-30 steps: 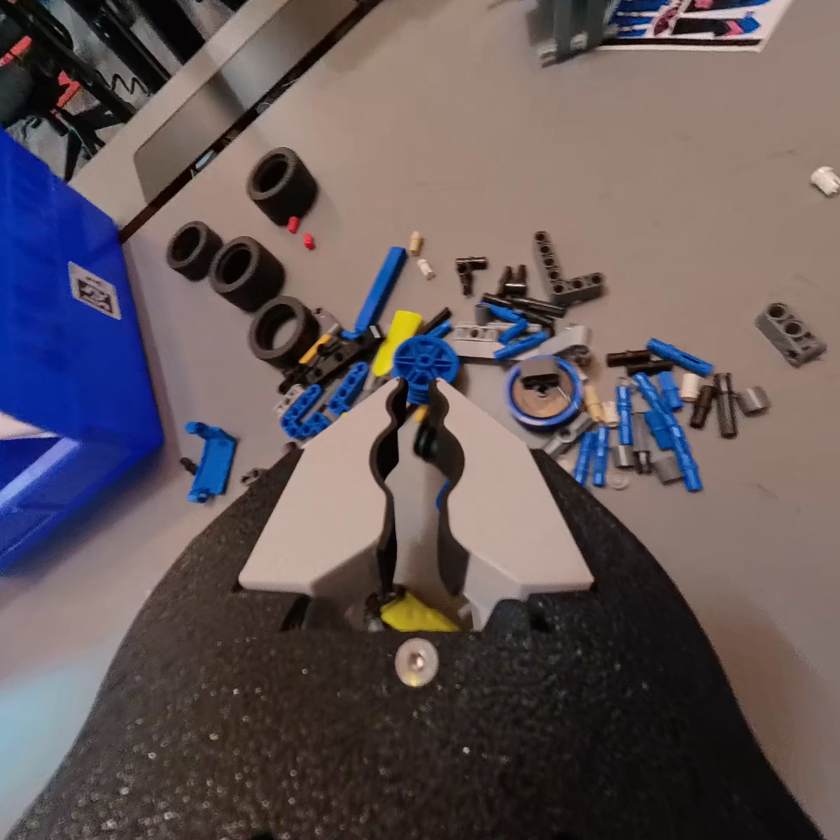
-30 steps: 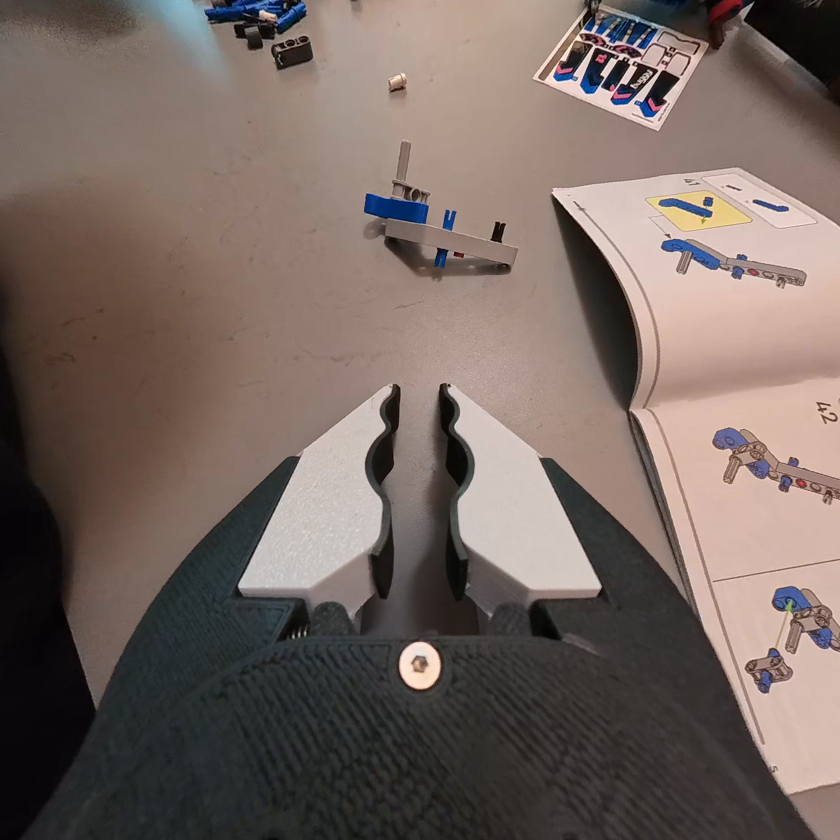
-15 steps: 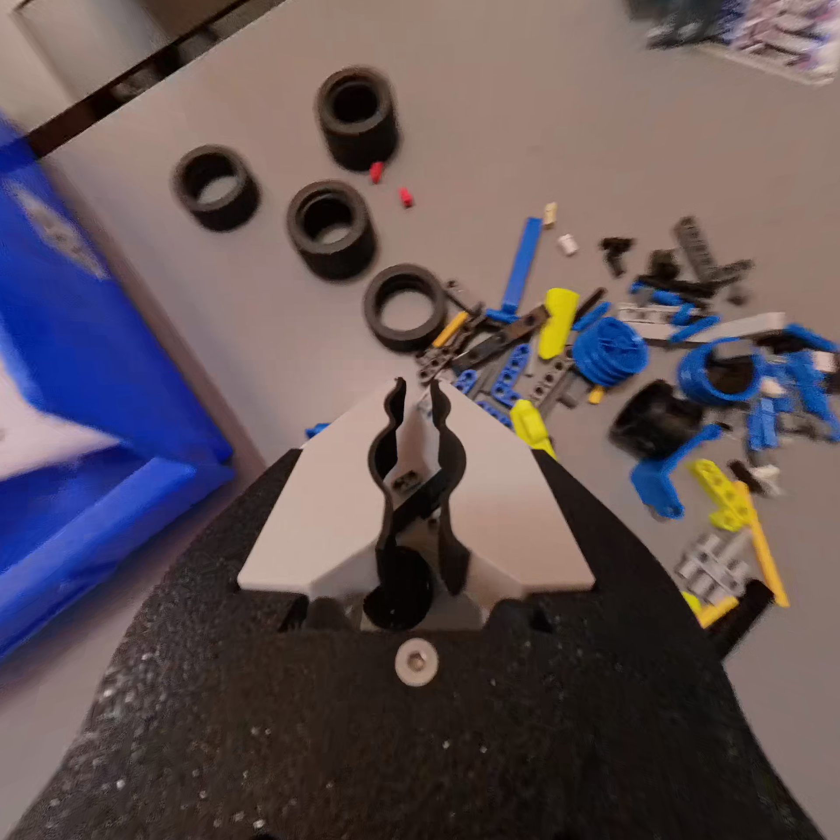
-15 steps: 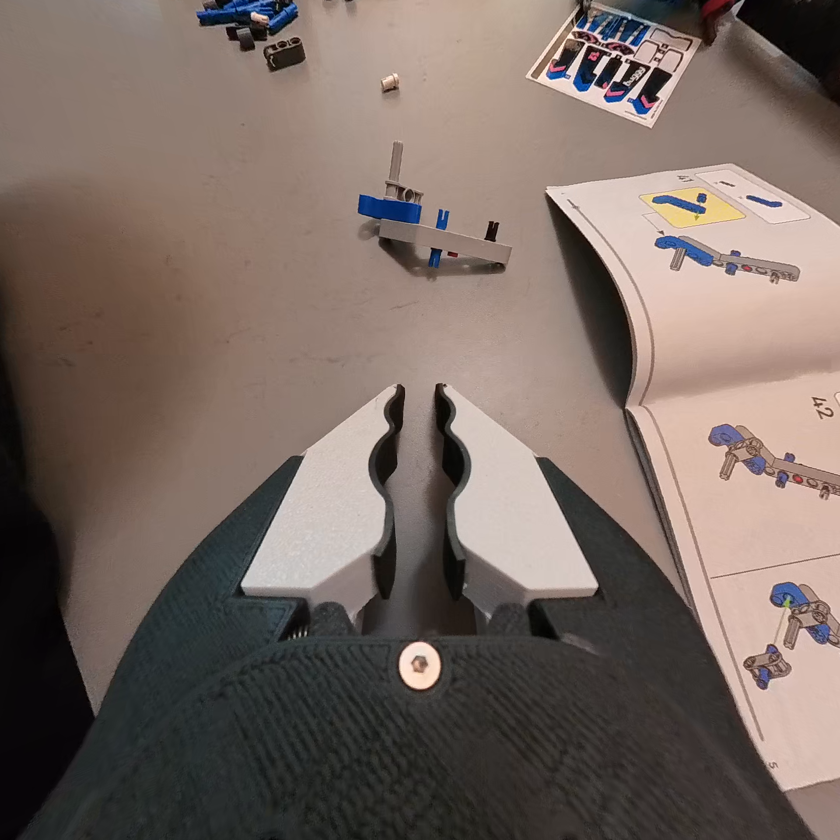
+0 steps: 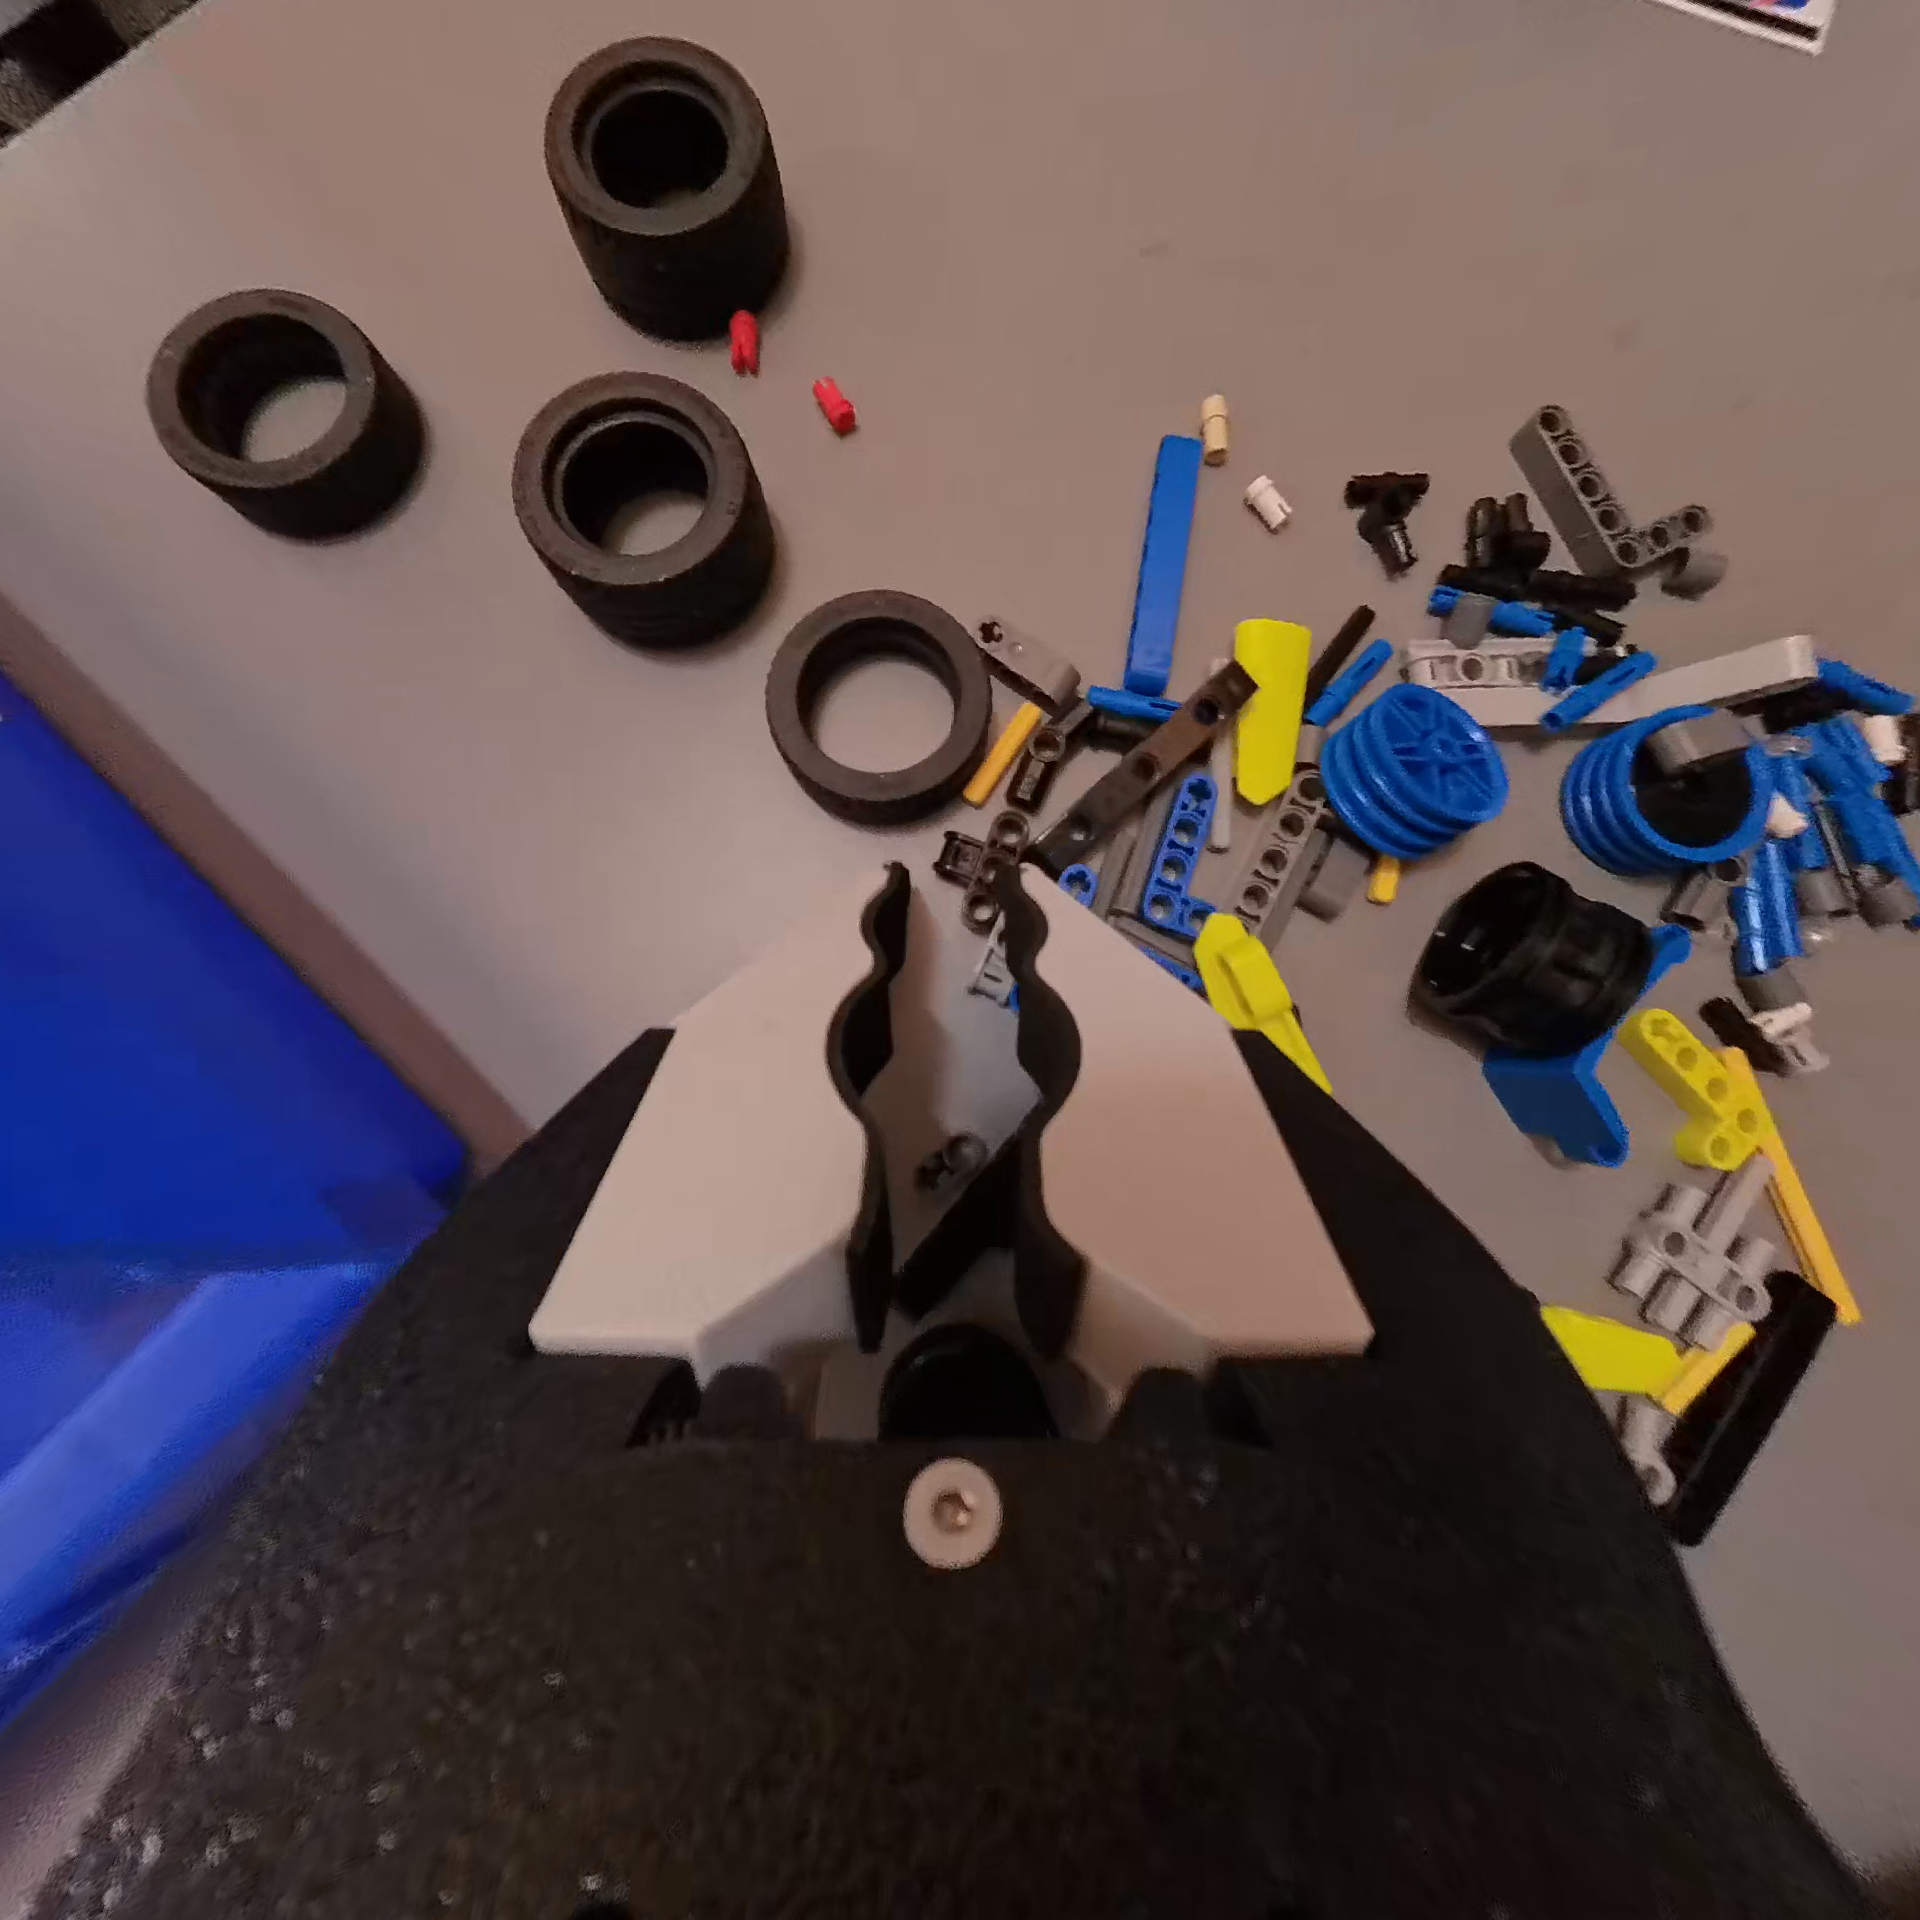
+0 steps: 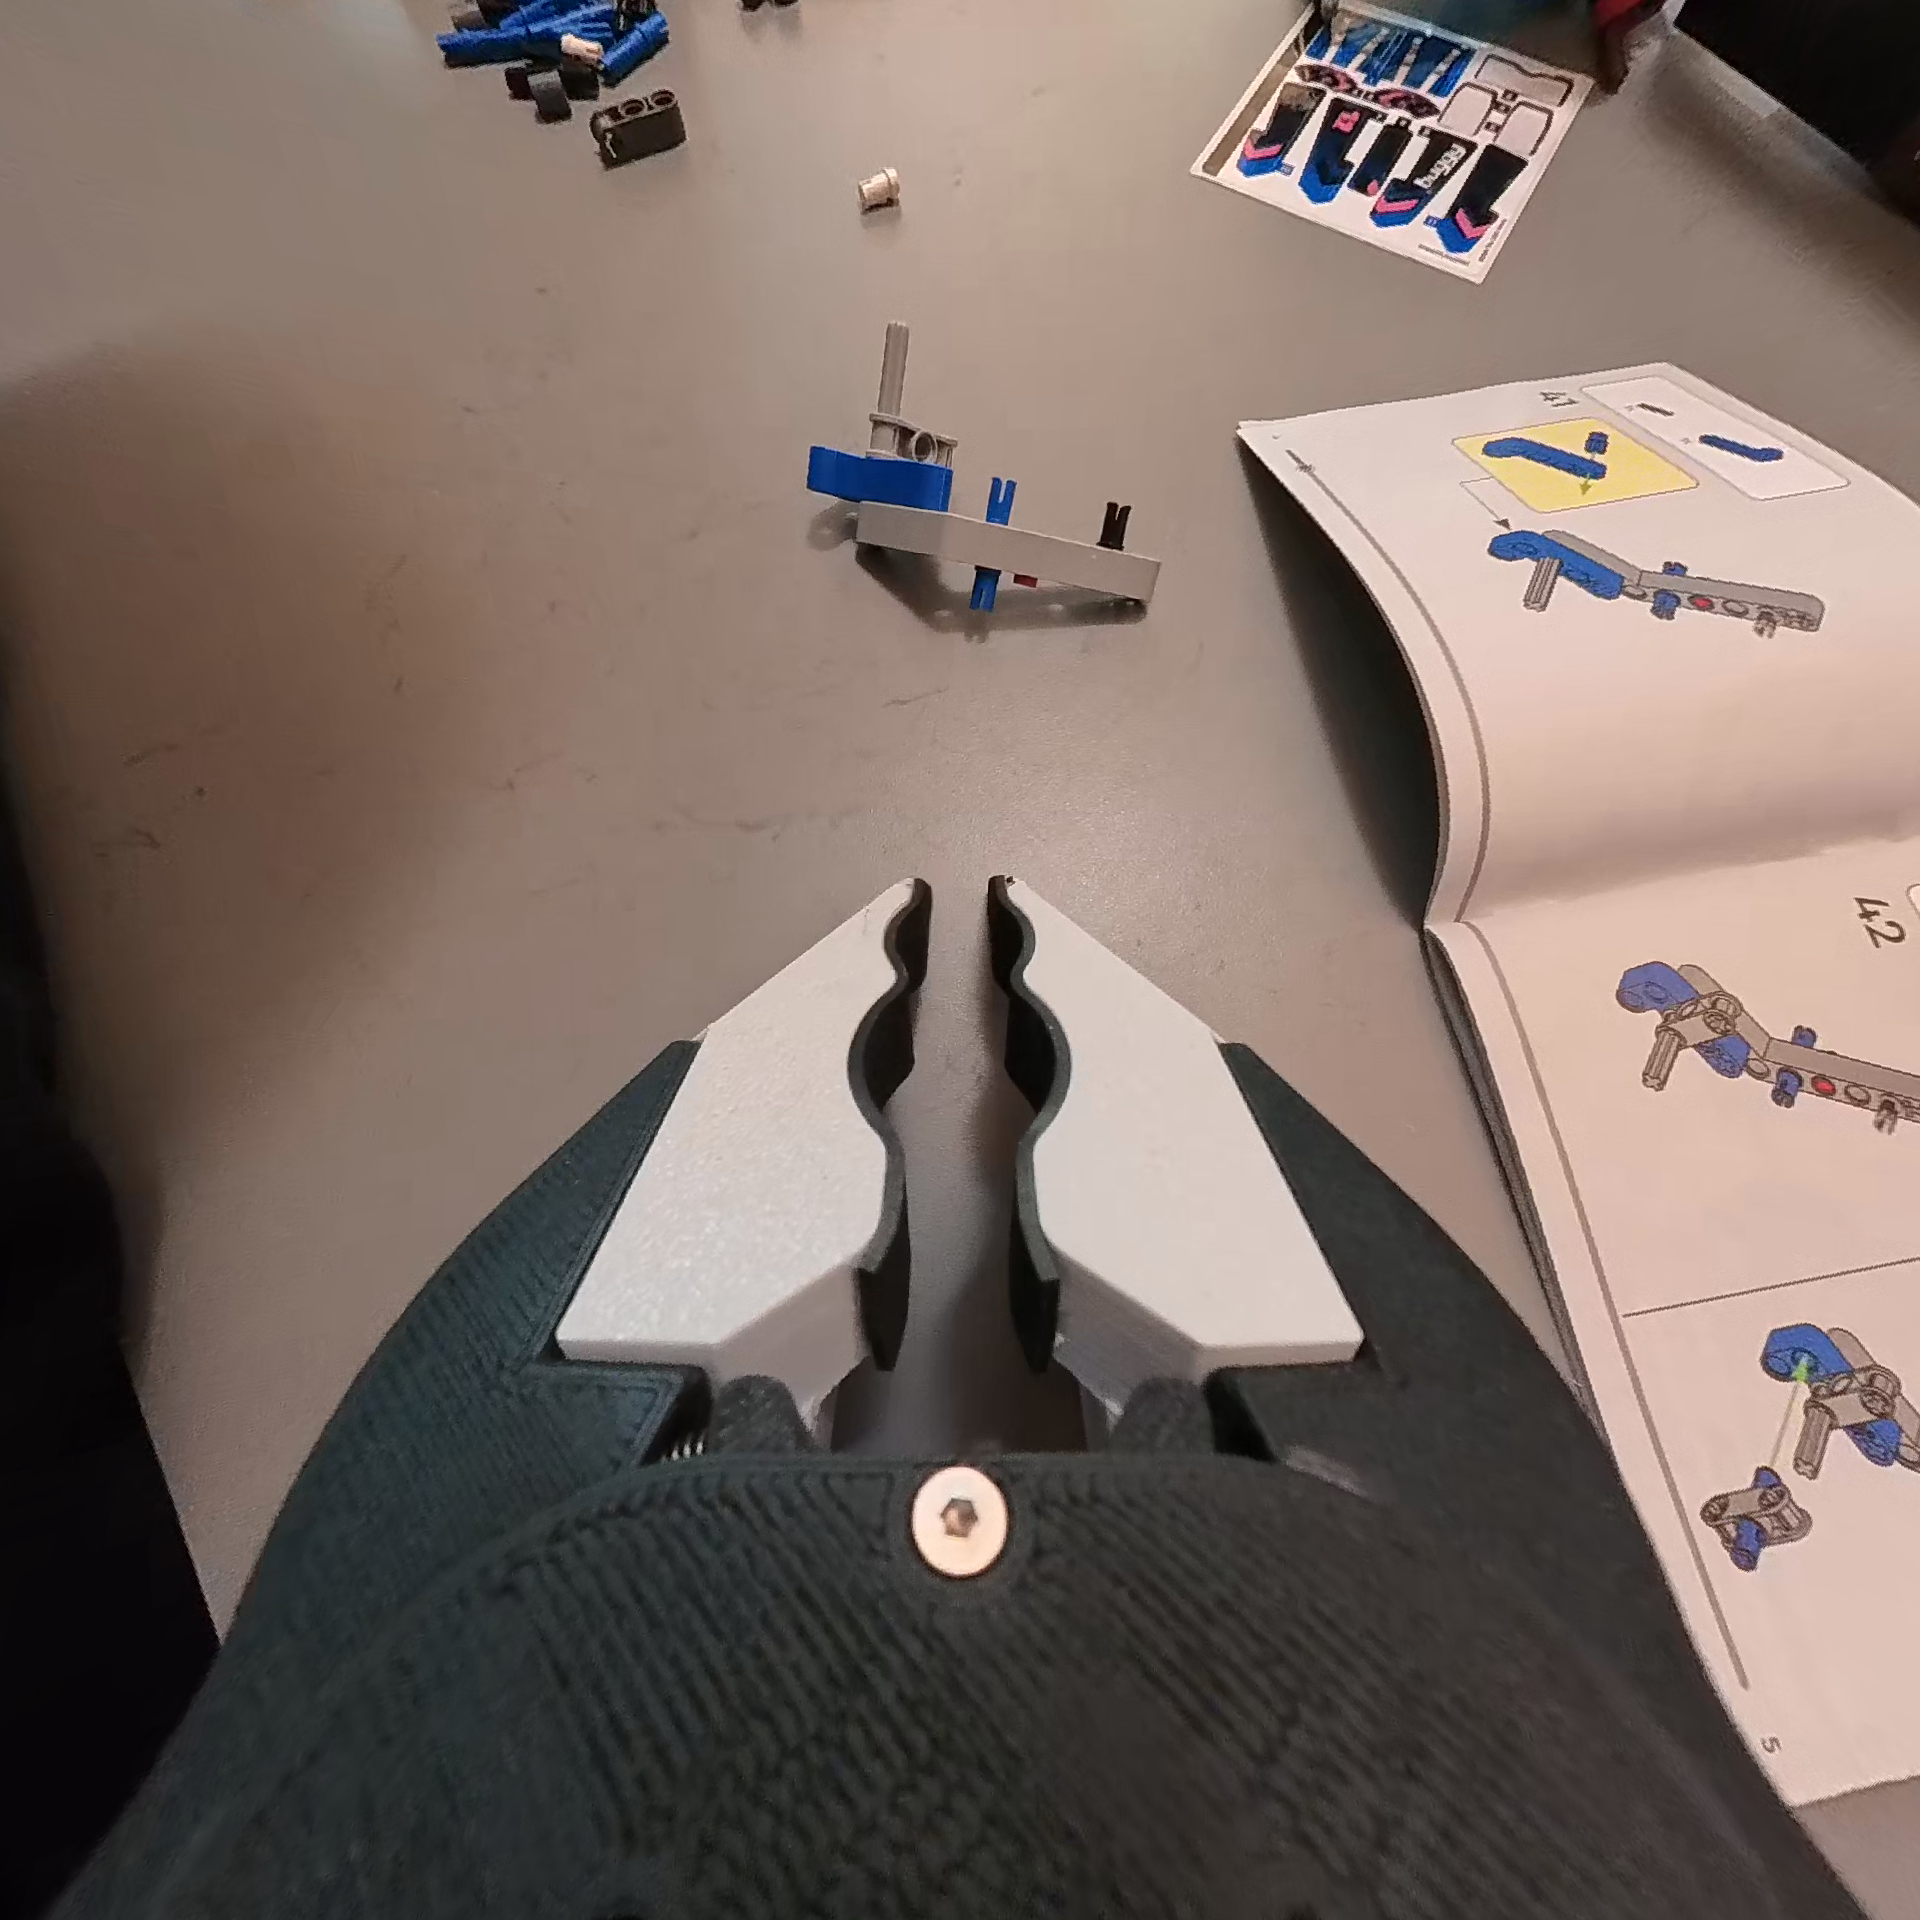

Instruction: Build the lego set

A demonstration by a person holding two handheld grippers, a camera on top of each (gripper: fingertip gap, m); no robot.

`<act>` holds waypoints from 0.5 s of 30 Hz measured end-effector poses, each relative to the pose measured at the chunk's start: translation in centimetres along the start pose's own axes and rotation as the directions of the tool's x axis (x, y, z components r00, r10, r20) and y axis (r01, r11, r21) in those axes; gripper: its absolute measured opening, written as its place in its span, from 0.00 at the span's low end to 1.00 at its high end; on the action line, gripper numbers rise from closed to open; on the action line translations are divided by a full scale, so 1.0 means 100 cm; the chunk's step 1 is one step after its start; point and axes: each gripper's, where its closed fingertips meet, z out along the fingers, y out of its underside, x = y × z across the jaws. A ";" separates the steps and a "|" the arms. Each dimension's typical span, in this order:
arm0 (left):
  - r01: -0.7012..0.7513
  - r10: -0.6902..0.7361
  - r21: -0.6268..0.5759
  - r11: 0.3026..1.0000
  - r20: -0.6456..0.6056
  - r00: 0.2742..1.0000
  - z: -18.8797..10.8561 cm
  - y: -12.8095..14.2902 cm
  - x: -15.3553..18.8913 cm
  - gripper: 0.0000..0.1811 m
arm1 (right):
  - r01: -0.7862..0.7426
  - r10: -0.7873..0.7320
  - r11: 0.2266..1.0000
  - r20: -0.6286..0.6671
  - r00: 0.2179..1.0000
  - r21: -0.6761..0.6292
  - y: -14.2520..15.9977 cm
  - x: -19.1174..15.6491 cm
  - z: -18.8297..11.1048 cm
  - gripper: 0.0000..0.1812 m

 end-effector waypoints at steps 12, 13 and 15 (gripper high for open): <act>0.000 0.000 0.032 0.999 -0.006 1.000 0.002 0.001 0.006 0.03 | -0.003 0.003 1.000 -0.008 1.000 0.000 0.000 0.001 0.000 0.04; -0.027 0.027 0.037 0.999 0.013 1.000 0.001 0.000 0.005 0.03 | 0.001 -0.001 1.000 -0.011 1.000 0.000 0.000 0.001 0.000 0.04; -0.104 0.100 0.063 0.993 0.064 0.993 -0.002 -0.004 0.005 0.03 | 0.006 -0.006 1.000 -0.015 1.000 0.000 0.000 0.001 0.000 0.04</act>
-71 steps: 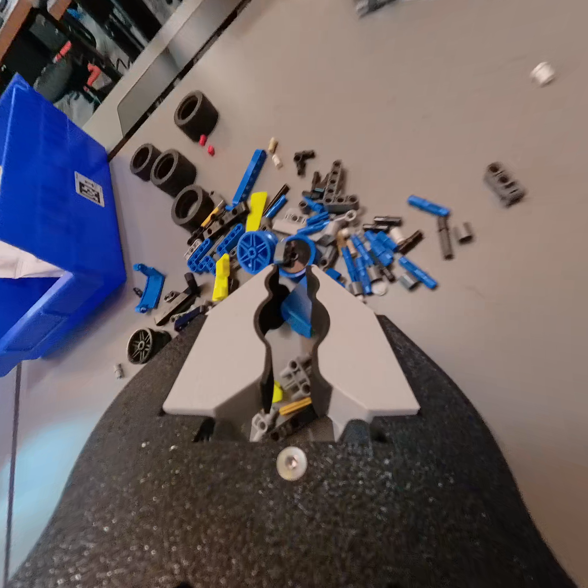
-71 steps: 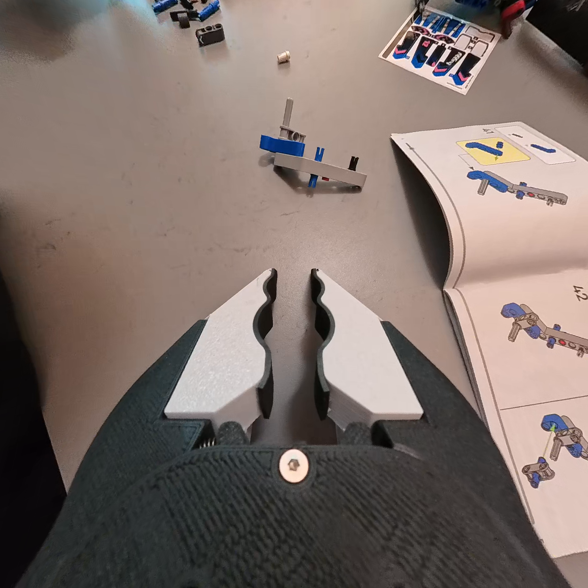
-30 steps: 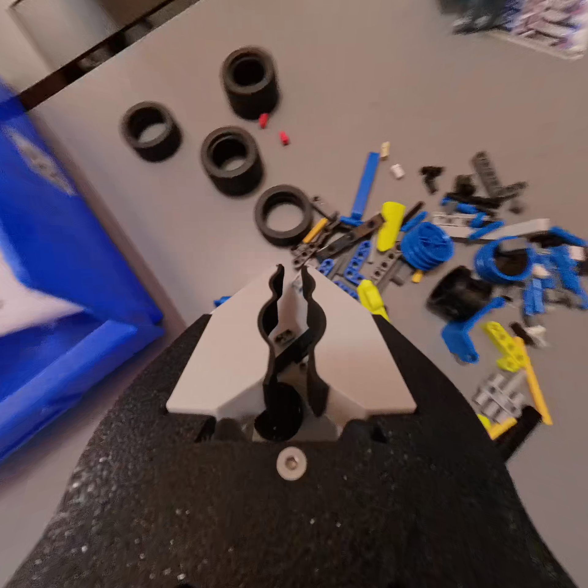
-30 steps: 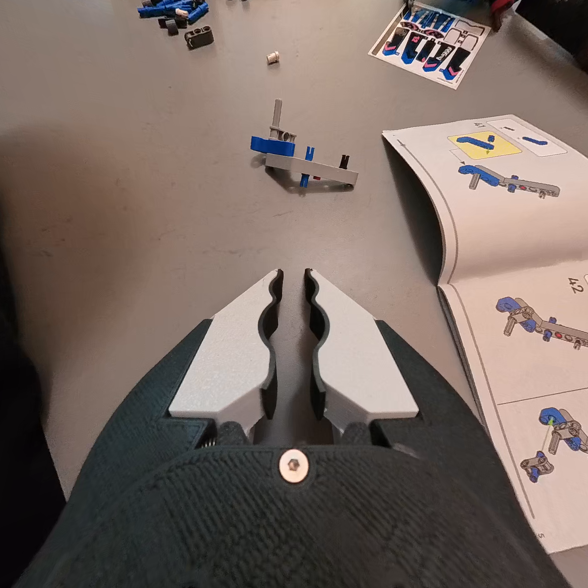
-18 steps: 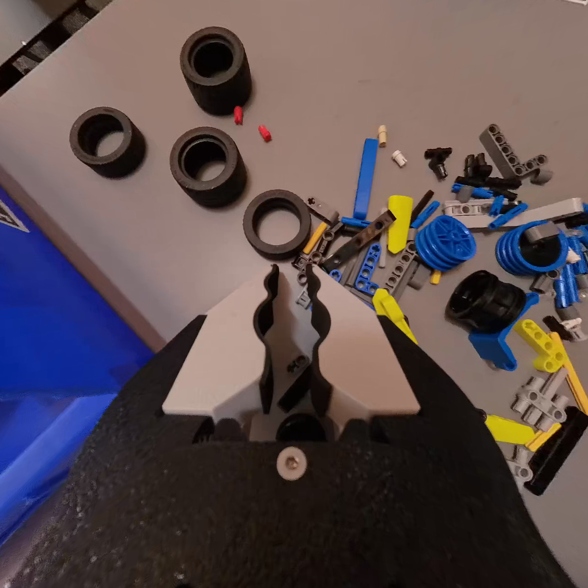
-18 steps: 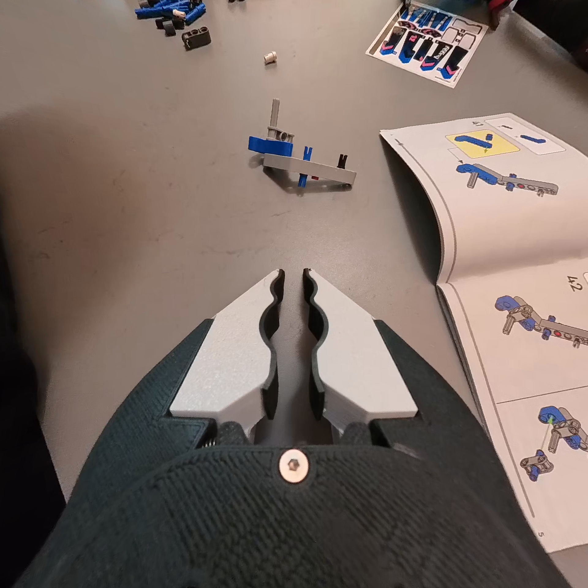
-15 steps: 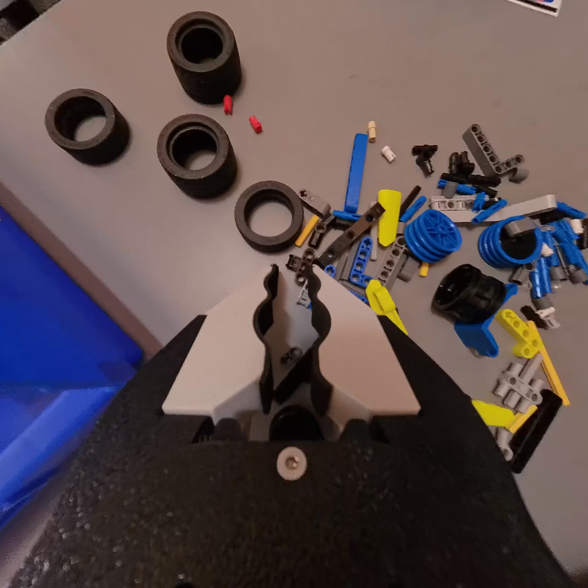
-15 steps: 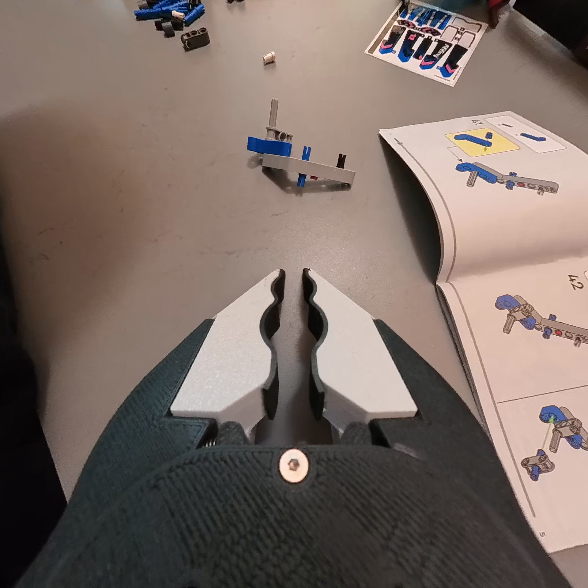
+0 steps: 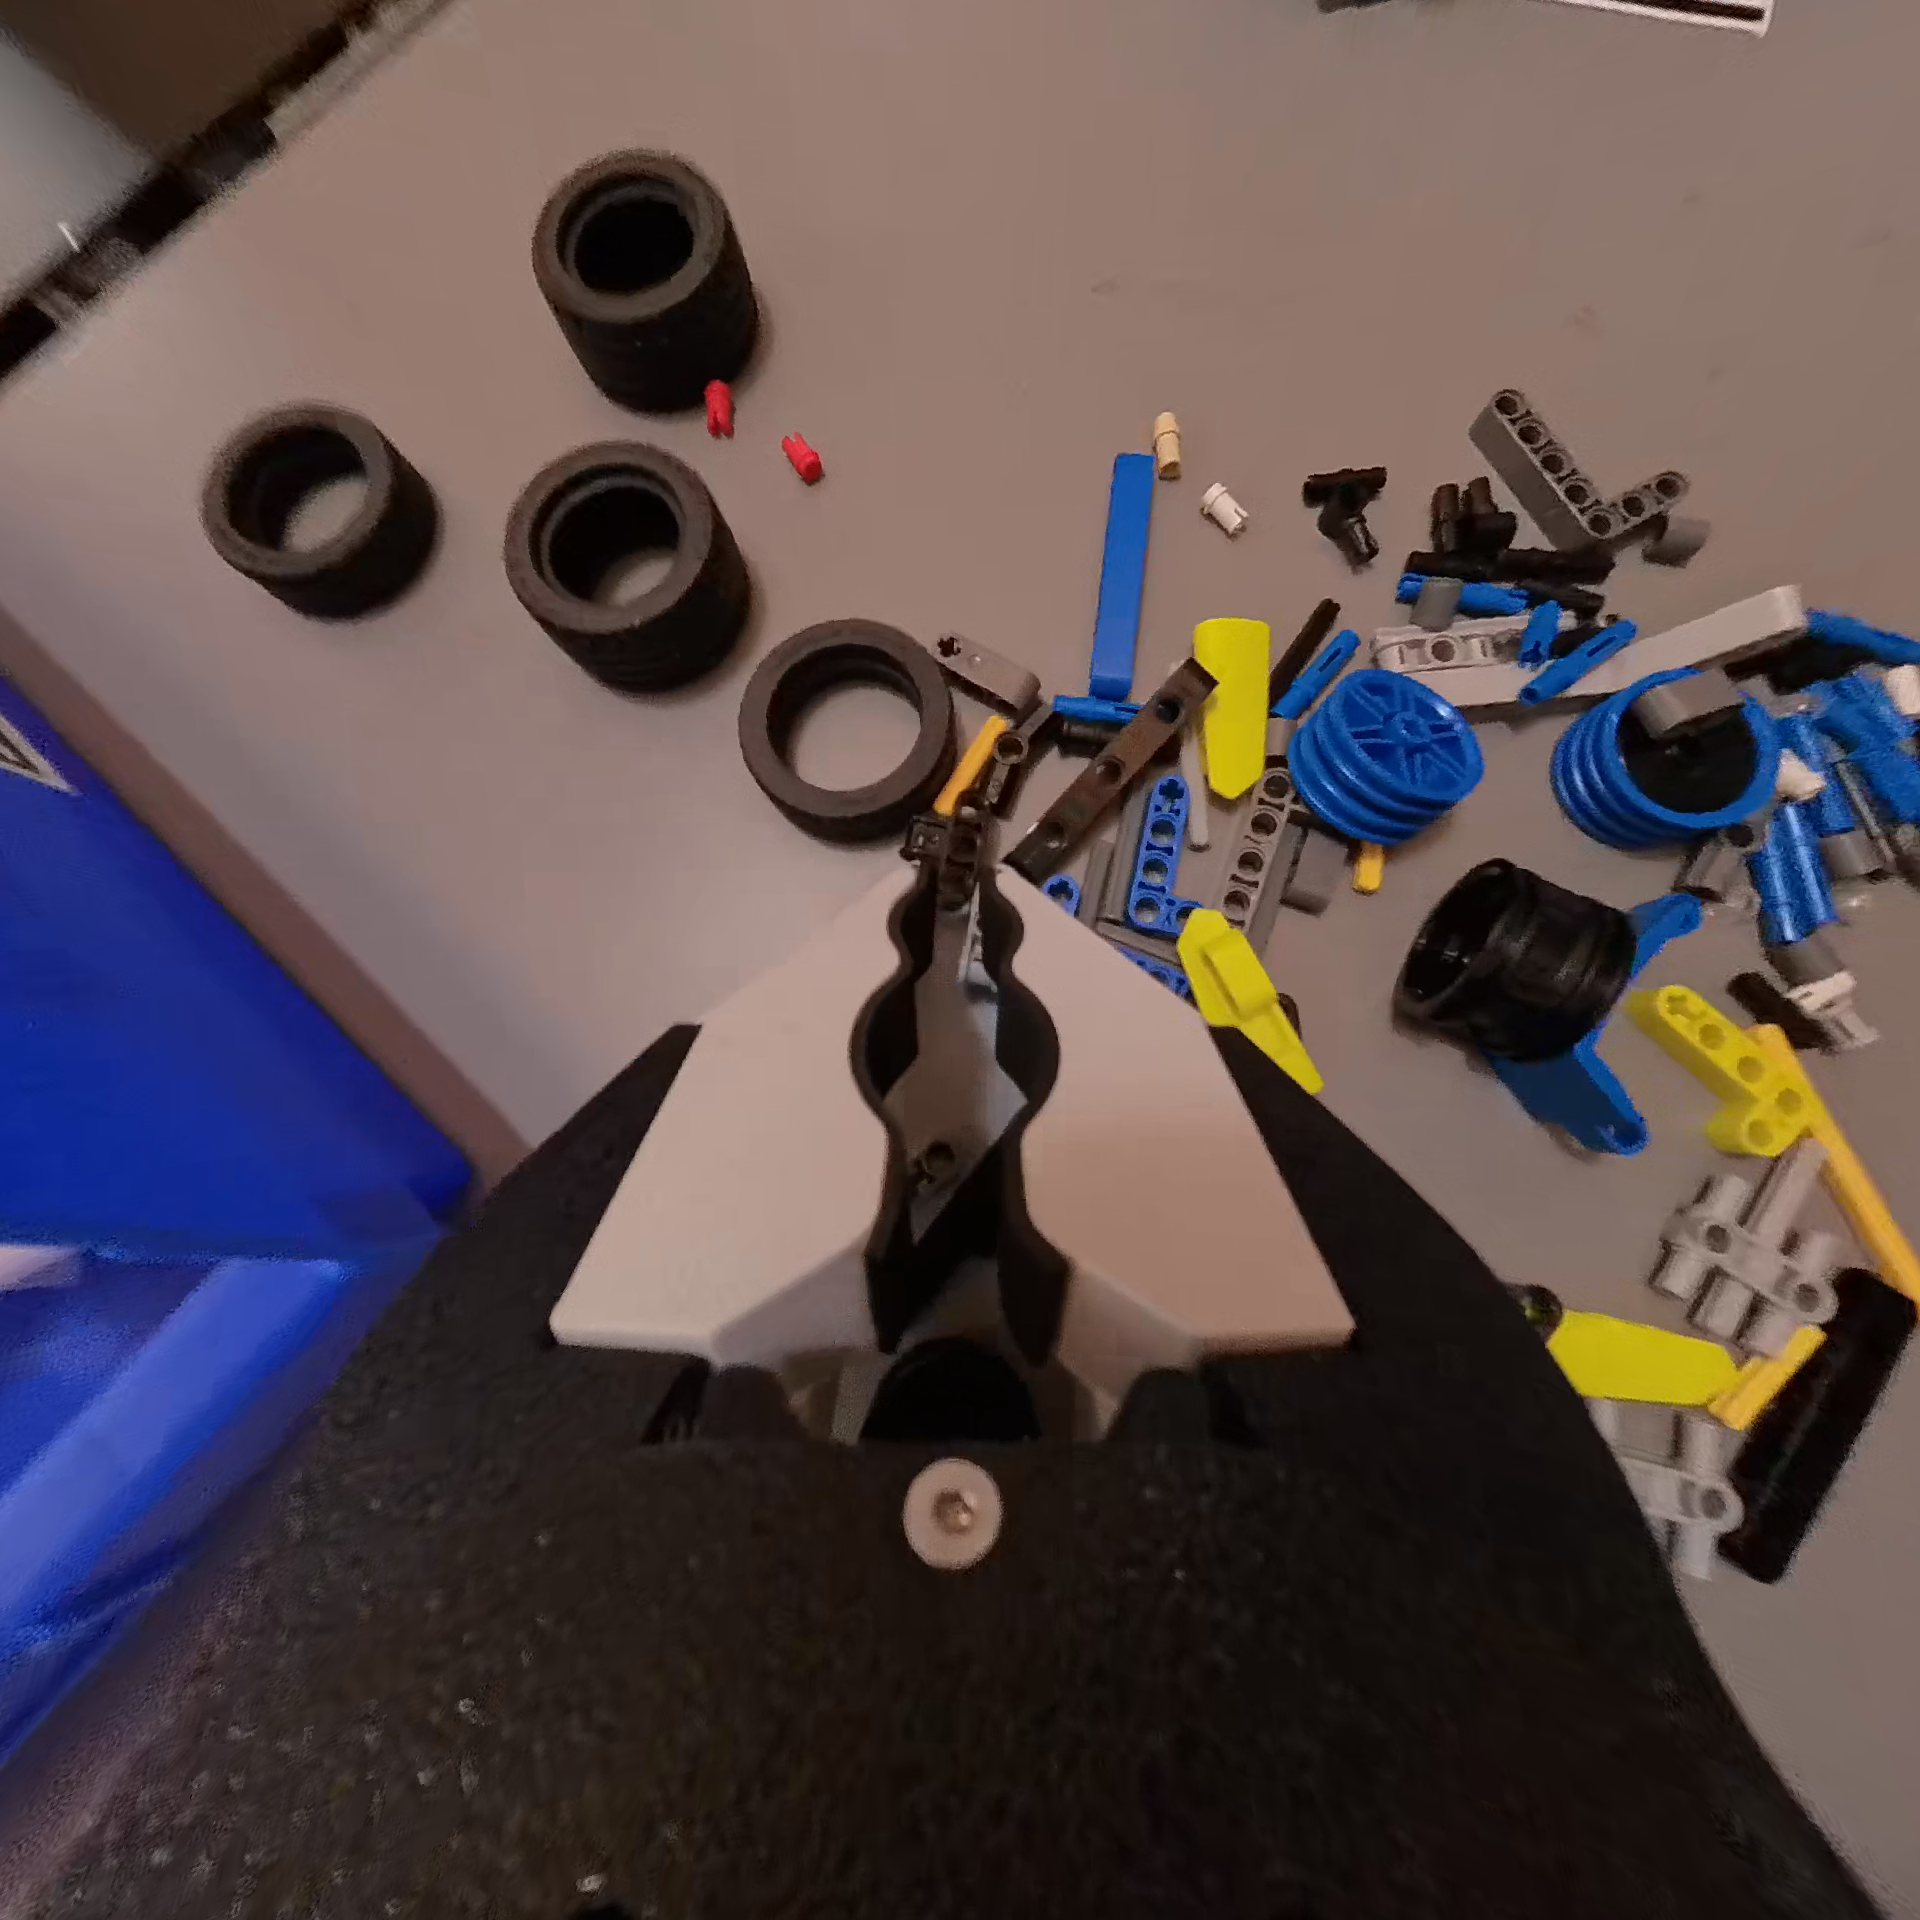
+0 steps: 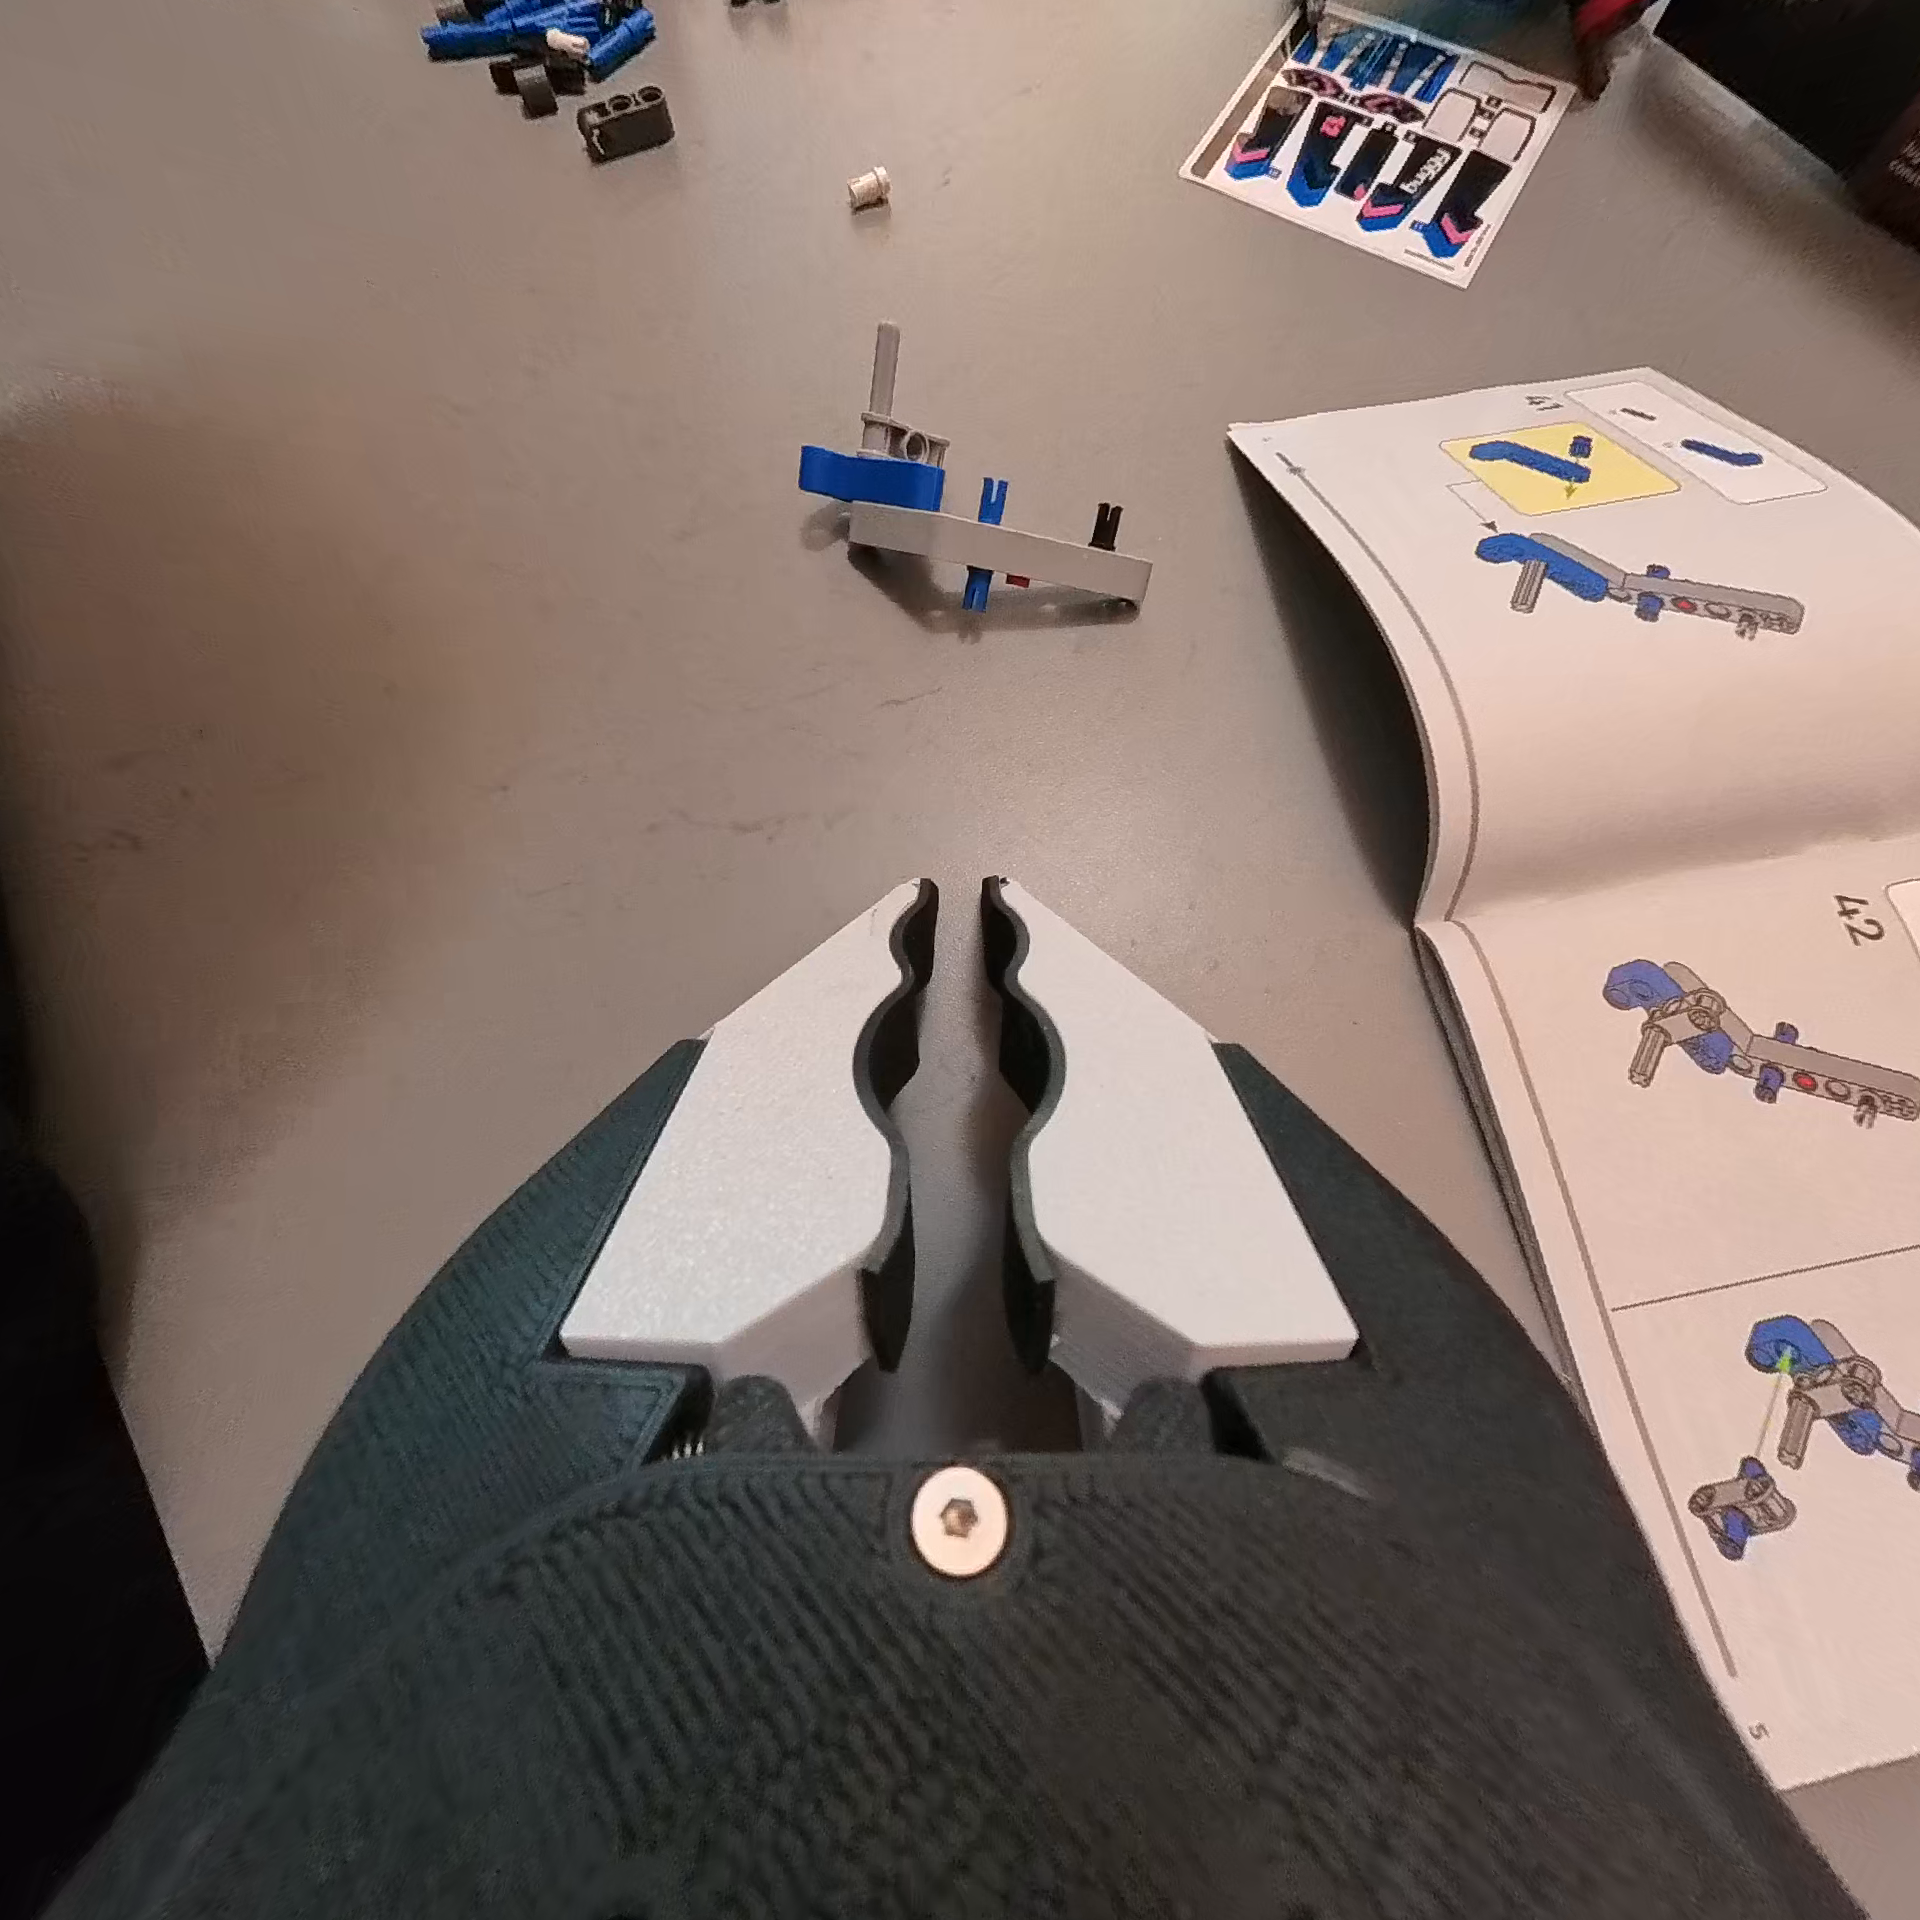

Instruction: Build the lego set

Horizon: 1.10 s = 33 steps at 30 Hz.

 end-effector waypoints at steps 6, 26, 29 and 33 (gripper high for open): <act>-0.143 0.133 0.106 0.984 0.097 0.986 -0.012 -0.029 0.011 0.03 | -0.018 0.018 1.000 0.009 1.000 0.000 0.000 0.001 0.000 0.03; -0.035 0.008 0.107 0.994 0.243 0.970 -0.028 -0.038 0.021 0.03 | -0.012 0.012 1.000 0.004 1.000 0.000 0.000 0.001 0.000 0.03; 0.203 -0.229 0.123 0.972 0.269 0.936 -0.038 -0.014 -0.001 0.03 | 0.000 0.000 1.000 -0.003 1.000 0.000 0.000 0.000 0.000 0.04; 0.304 -0.321 0.105 0.947 0.217 0.922 -0.040 0.007 0.001 0.03 | -0.002 0.002 1.000 -0.002 1.000 0.000 0.000 0.000 0.000 0.04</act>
